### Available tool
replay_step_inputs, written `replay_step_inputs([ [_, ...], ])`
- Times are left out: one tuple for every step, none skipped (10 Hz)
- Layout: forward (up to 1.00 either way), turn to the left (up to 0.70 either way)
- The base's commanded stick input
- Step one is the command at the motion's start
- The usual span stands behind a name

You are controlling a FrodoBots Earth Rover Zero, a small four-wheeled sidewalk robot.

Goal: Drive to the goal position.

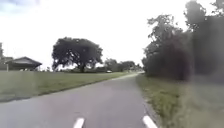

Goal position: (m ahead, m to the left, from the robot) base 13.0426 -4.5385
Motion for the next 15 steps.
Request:
replay_step_inputs([
  [0.69, 0.03],
  [0.69, 0.03],
  [0.69, 0.03],
  [0.69, 0.03],
  [0.69, 0.03],
  [0.69, 0.03],
  [0.69, 0.03],
  [0.69, 0.03],
  [0.69, 0.03],
  [0.69, 0.03],
  [0.69, 0.03],
  [0.69, 0.03],
  [0.69, 0.03],
  [0.69, 0.03],
  [0.69, 0.03],
])
